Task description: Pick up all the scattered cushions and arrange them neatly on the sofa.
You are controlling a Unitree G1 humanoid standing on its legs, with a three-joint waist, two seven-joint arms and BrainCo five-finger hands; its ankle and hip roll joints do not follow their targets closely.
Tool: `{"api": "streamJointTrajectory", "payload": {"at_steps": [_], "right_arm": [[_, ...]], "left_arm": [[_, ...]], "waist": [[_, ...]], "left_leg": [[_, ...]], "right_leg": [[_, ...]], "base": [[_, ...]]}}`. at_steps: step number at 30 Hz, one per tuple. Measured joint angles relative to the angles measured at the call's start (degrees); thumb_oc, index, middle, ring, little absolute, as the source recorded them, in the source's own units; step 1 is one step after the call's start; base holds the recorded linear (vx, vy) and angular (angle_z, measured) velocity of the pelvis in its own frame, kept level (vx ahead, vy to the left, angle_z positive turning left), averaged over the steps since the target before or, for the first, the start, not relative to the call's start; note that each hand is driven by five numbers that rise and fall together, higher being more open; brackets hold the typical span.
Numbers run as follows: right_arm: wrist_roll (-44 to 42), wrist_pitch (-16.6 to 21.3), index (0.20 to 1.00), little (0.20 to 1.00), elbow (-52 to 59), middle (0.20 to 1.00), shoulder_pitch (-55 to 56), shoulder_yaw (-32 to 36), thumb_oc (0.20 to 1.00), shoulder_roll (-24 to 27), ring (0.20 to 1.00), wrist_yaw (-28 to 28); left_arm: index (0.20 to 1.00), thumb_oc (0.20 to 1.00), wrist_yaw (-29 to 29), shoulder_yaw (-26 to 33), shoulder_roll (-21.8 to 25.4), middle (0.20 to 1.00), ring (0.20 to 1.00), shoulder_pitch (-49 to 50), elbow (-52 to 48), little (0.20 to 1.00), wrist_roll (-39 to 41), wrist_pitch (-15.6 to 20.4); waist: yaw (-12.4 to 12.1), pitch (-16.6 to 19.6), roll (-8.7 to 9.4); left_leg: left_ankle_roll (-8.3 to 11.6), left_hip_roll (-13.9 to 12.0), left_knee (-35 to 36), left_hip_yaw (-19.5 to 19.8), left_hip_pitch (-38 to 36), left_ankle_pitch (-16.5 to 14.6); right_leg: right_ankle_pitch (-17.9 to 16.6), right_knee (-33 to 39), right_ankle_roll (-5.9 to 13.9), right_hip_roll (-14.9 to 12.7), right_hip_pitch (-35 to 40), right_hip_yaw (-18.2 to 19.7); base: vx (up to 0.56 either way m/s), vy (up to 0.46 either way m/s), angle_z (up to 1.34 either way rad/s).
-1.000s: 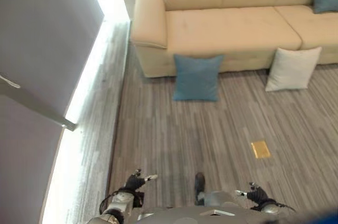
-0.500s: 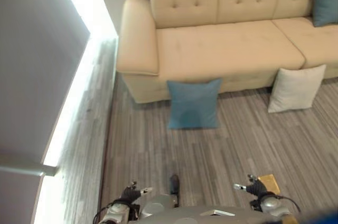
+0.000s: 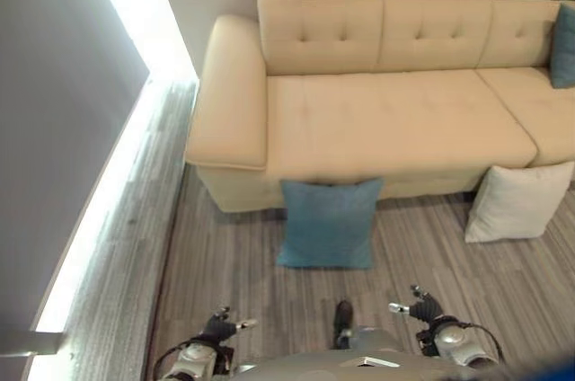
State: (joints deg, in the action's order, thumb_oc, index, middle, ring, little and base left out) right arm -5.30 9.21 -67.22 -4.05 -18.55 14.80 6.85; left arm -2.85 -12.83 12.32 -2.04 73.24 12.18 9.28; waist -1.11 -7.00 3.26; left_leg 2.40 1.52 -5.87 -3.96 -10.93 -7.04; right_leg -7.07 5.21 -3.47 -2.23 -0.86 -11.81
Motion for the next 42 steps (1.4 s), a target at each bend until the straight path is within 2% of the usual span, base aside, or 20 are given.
{"api": "streamJointTrajectory", "payload": {"at_steps": [2, 3, 5, 6, 8, 11, 12, 14, 18, 20, 22, 25, 27, 28, 29, 30, 32, 35, 39, 42], "right_arm": [[-0.1, 0.1, 1.0, 1.0, 1.3, 1.0, -0.4, 0.0, 1.0, 1.1, 1.0, -0.1], [-0.1, 0.0, 1.0, 1.0, 1.2, 1.0, -0.4, -0.1, 1.0, 1.0, 1.0, -0.1], [-0.2, 0.1, 1.0, 1.0, 1.2, 1.0, -0.5, -0.2, 1.0, 0.9, 1.0, -0.1], [-0.2, 0.1, 1.0, 1.0, 1.0, 1.0, -0.5, -0.4, 1.0, 1.0, 1.0, -0.1], [-0.9, 0.5, 1.0, 1.0, 1.0, 1.0, -0.7, -0.3, 1.0, 1.1, 1.0, 0.1], [-1.2, 0.5, 1.0, 1.0, 0.3, 1.0, -1.1, 0.0, 1.0, 1.1, 1.0, 0.1], [-1.2, 0.5, 1.0, 1.0, -0.3, 1.0, -1.0, -0.2, 1.0, 1.0, 1.0, 0.0], [-1.2, 0.4, 1.0, 1.0, -0.3, 1.0, -0.5, -0.1, 1.0, 1.2, 1.0, 0.0], [-1.2, 0.4, 1.0, 1.0, -1.6, 1.0, 0.2, -0.1, 1.0, 1.3, 1.0, 0.0], [-1.2, 0.3, 1.0, 1.0, -1.5, 1.0, 0.8, 0.0, 1.0, 1.1, 1.0, -0.1], [-1.2, 0.3, 1.0, 1.0, -1.3, 1.0, 1.5, 0.0, 1.0, 0.9, 1.0, -0.2], [-1.2, 0.3, 1.0, 1.0, -0.9, 1.0, 1.4, 0.1, 1.0, 0.6, 1.0, -0.3], [-1.2, 0.3, 1.0, 1.0, -0.2, 1.0, -0.2, 0.0, 1.0, 0.4, 1.0, -0.4], [-1.2, 0.4, 1.0, 1.0, -0.1, 1.0, -0.5, 0.0, 1.0, 0.1, 1.0, -0.5], [-1.2, 0.4, 1.0, 1.0, -0.1, 1.0, -0.7, 0.0, 1.0, -0.4, 1.0, -0.6], [-1.2, 0.4, 1.0, 1.0, 0.1, 1.0, -1.1, -0.1, 1.0, -0.7, 1.0, -0.8], [-1.2, 0.4, 1.0, 1.0, 1.2, 1.0, -1.5, -0.1, 1.0, -0.8, 1.0, -1.1], [-1.2, 0.4, 1.0, 1.0, 1.1, 1.0, -1.1, -0.1, 1.0, -0.7, 1.0, -1.3], [-1.2, 0.5, 1.0, 1.0, 2.6, 1.0, -2.1, -0.1, 1.0, 0.0, 1.0, -1.2], [-1.2, 1.5, 1.0, 1.0, 4.2, 1.0, -4.6, -0.1, 1.0, 1.4, 1.0, 0.1]], "left_arm": [[1.0, 1.0, 0.0, 0.0, -0.6, 1.0, 1.0, -1.1, 0.1, 1.0, 0.0, 0.0], [1.0, 1.0, 0.0, 0.0, -0.5, 1.0, 1.0, -2.3, 0.1, 1.0, 0.1, 0.0], [1.0, 1.0, 0.0, 0.0, -0.2, 1.0, 1.0, -4.7, -0.1, 1.0, 0.2, 0.2], [1.0, 1.0, 0.0, 0.0, -0.2, 1.0, 1.0, -5.0, -0.2, 1.0, 0.2, 0.1], [1.0, 1.0, 0.1, -0.4, -0.3, 1.0, 1.0, -4.8, 0.0, 1.0, 0.3, 0.0], [1.0, 1.0, 0.0, -0.4, -0.3, 1.0, 1.0, -5.2, 0.0, 1.0, 0.6, 0.0], [1.0, 1.0, 0.0, -0.4, -0.3, 1.0, 1.0, -5.0, 0.0, 1.0, 0.6, 0.0], [1.0, 1.0, 0.0, -0.1, -0.3, 1.0, 1.0, -5.0, -0.1, 1.0, 0.7, 0.1], [1.0, 1.0, 0.0, -0.2, -0.5, 1.0, 1.0, -3.9, 0.1, 1.0, 0.6, 0.0], [1.0, 1.0, 0.0, -0.2, -0.3, 1.0, 1.0, -3.1, 0.0, 1.0, 0.6, 0.0], [1.0, 1.0, 0.0, -0.2, 0.0, 1.0, 1.0, -2.8, 0.1, 1.0, 0.6, 0.0], [1.0, 1.0, 0.0, -0.3, 0.9, 1.0, 1.0, -2.2, 0.0, 1.0, 0.6, 0.0], [1.0, 1.0, 0.0, -0.3, 2.3, 1.0, 1.0, -2.7, 0.0, 1.0, 0.6, 0.0], [1.0, 1.0, 0.0, -0.3, 2.8, 1.0, 1.0, -3.3, 0.0, 1.0, 0.6, 0.1], [1.0, 1.0, 0.0, -0.6, 3.3, 1.0, 1.0, -3.8, 0.0, 1.0, 0.6, 0.1], [1.0, 1.0, 0.0, -0.5, 3.6, 1.0, 1.0, -3.9, 0.0, 1.0, 0.6, 0.1], [1.0, 1.0, 0.0, -0.5, 3.7, 1.0, 1.0, -3.9, -0.1, 1.0, 0.6, 0.1], [1.0, 1.0, -0.1, -0.4, 3.7, 1.0, 1.0, -3.8, -0.2, 1.0, 0.7, 0.2], [1.0, 1.0, -0.2, -0.4, 3.3, 1.0, 1.0, -3.8, -2.4, 1.0, 1.4, 0.9], [1.0, 1.0, -1.6, -0.2, 3.5, 1.0, 1.0, -8.7, -4.5, 1.0, 5.2, 1.5]], "waist": [[0.3, 0.4, -0.87], [0.4, 0.2, -0.55], [0.0, -1.4, 2.34], [-0.2, -1.7, 3.08], [0.5, -2.2, 4.33], [0.5, -3.2, 4.06], [0.5, -3.1, 3.88], [0.5, -3.6, 2.85], [0.4, -2.0, 0.5], [0.4, -1.4, -0.35], [0.1, -1.3, -0.13], [-0.4, -1.2, -0.36], [-1.5, -1.8, -0.82], [-1.4, -2.5, -1.17], [-1.5, -3.1, -0.7], [-1.5, -3.3, -0.4], [-1.4, -3.9, -0.36], [-1.2, -4.7, 0.82], [-1.7, -6.3, -0.23], [-1.5, -9.2, 0.65]], "left_leg": [[1.43, -1.6, -4.4, 0.4, 2.3, 0.1], [1.72, -1.9, -8.6, 1.5, 4.9, 0.0], [3.71, -2.1, -19.2, 1.5, 10.4, 0.3], [3.78, -2.7, -21.9, 1.3, 11.6, 0.2], [3.49, -4.6, -17.6, -0.4, 11.7, 0.1], [3.45, -5.5, -5.0, -0.3, 11.5, 0.7], [3.36, -5.4, 3.0, -0.2, 10.6, 2.1], [3.2, -5.6, 8.9, -0.1, 11.0, 6.1], [2.01, -5.1, 7.5, -0.2, 11.3, 7.5], [-0.55, -4.6, 7.9, -1.1, 10.8, 9.6], [-2.22, -3.0, 9.2, -2.1, 9.0, 9.2], [-4.2, -1.9, 9.3, -4.4, 7.8, 8.3], [-5.21, -1.3, 9.7, -6.7, 7.3, 7.7], [-6.12, -1.1, 9.4, -6.7, 6.9, 7.1], [-6.69, -0.7, 9.2, -6.5, 7.0, 6.0], [-6.52, -0.5, 9.9, -6.5, 7.0, 6.1], [-6.64, -0.5, 10.6, -6.5, 7.0, 6.5], [-5.53, -0.2, 10.5, -5.8, 6.6, 6.8], [-3.59, -3.2, 6.8, -4.3, 9.5, 5.9], [-2.84, -3.6, -0.3, -0.7, 18.3, 5.4]], "right_leg": [[1.2, 0.0, -0.95, 1.3, 0.4, -1.0], [1.6, 0.0, -1.3, 1.2, 0.6, -2.1], [2.8, 0.0, -1.92, 0.7, 1.5, -3.6], [3.0, 0.0, -2.21, 1.0, 2.0, -4.0], [4.5, 0.2, -1.98, 1.7, 2.2, -5.0], [5.4, 0.4, -0.77, 2.5, 2.3, -5.0], [5.6, 0.3, -0.26, 2.5, 2.5, -4.7], [5.6, 0.4, -0.29, 3.0, 3.3, -4.5], [6.1, 0.3, -0.03, 3.2, 3.6, -2.7], [5.7, 0.0, 1.09, 3.0, 3.8, -1.1], [5.7, -0.9, 2.71, 1.5, 3.9, 0.1], [8.5, -6.8, 4.37, -0.6, 1.6, 1.1], [9.5, -14.2, 5.8, -1.8, -2.8, 2.1], [11.1, -18.3, 8.28, -3.1, -4.3, 2.1], [11.8, -20.5, 9.16, -4.2, -5.7, 3.6], [12.3, -21.8, 9.86, -4.9, -7.1, 4.7], [12.0, -18.8, 9.93, -5.8, -8.3, 4.7], [6.8, -12.4, 9.52, -7.3, -7.1, 4.5], [4.8, -7.6, 7.06, -3.8, -4.7, 2.7], [4.6, -8.4, 6.45, -3.7, -9.4, 0.8]], "base": [[-0.01, -0.238, 0.24], [-0.01, -0.141, 0.52], [0.01, -0.073, 0.45], [0.02, -0.02, 0.23], [0.07, 0.022, 0.24], [0.16, 0.098, 0.07], [0.13, 0.117, -0.06], [0.13, 0.165, -0.17], [0.11, 0.146, -0.39], [0.11, 0.203, -0.39], [0.1, 0.227, -0.27], [0.04, 0.131, -0.28], [0.05, 0.155, -0.44], [0.07, 0.08, -0.2], [0.09, 0.065, -0.03], [0.07, -0.035, -0.08], [0.05, -0.041, -0.06], [0.06, -0.094, 0.22], [-0.09, -0.138, 0.09], [-0.17, -0.124, 0.35]]}}
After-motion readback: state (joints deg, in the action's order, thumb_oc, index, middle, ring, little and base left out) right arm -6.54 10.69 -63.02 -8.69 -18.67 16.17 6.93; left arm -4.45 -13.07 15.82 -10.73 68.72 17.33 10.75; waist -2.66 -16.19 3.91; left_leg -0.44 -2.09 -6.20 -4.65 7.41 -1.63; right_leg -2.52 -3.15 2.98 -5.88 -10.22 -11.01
